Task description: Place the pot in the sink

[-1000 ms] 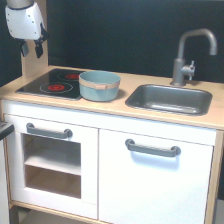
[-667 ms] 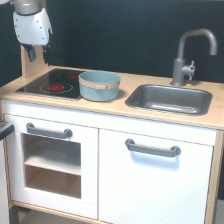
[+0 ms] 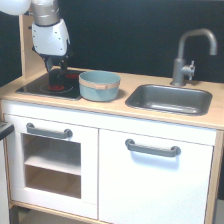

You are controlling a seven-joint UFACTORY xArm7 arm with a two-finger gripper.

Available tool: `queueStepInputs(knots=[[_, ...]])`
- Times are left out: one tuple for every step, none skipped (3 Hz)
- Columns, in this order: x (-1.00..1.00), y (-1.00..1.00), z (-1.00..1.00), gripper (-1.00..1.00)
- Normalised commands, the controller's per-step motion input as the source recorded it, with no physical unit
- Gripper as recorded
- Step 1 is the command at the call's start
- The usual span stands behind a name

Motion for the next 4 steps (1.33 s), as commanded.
queueStepInputs(knots=[[0.33,-0.05,-1.00,-0.23],[0.47,-0.14,-1.00,-0.01],[0.25,-0.21,-1.00,0.80],[0.01,-0.23,-0.98,0.66]])
